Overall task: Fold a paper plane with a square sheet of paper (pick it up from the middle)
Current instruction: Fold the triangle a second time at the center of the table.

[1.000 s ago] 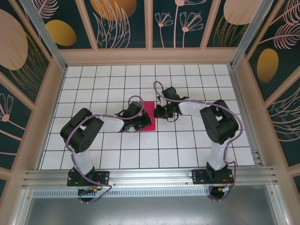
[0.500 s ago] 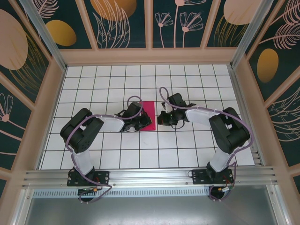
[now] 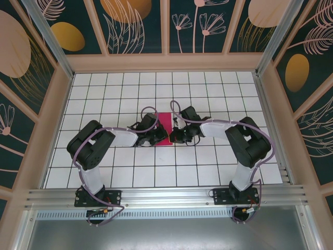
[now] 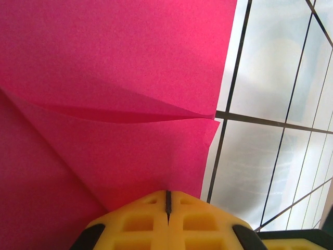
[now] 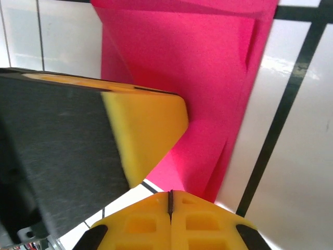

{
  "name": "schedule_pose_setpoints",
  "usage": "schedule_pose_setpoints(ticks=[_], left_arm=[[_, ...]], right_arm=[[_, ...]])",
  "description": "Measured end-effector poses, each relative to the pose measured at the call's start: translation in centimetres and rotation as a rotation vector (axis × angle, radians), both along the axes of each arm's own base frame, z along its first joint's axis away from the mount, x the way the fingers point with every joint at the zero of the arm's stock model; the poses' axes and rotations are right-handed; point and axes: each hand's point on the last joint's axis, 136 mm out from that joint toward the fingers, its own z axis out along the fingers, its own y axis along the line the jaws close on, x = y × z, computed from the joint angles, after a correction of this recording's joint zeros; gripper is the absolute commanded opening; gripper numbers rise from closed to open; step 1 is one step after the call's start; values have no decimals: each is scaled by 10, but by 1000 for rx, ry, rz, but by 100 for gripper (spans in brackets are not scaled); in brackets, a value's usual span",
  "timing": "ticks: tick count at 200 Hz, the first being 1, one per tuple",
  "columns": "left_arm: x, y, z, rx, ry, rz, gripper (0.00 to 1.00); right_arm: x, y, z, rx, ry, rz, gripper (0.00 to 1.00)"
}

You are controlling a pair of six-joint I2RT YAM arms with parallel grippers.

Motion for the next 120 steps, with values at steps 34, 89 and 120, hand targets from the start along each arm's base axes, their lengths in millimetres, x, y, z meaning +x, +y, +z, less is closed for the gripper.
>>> schedule_pose_setpoints(ticks=[34,89,120], left_arm=[[0,0,0,-1,2,2,2],[0,1,-1,4,2,5,2],[0,1,-1,5,2,5,2]], right_arm=[[-1,-2,-8,-17,13,-3,2],[2,-6,-13,-48,1,-15,2],[2,-6,-13,-49,-1,-12,2]])
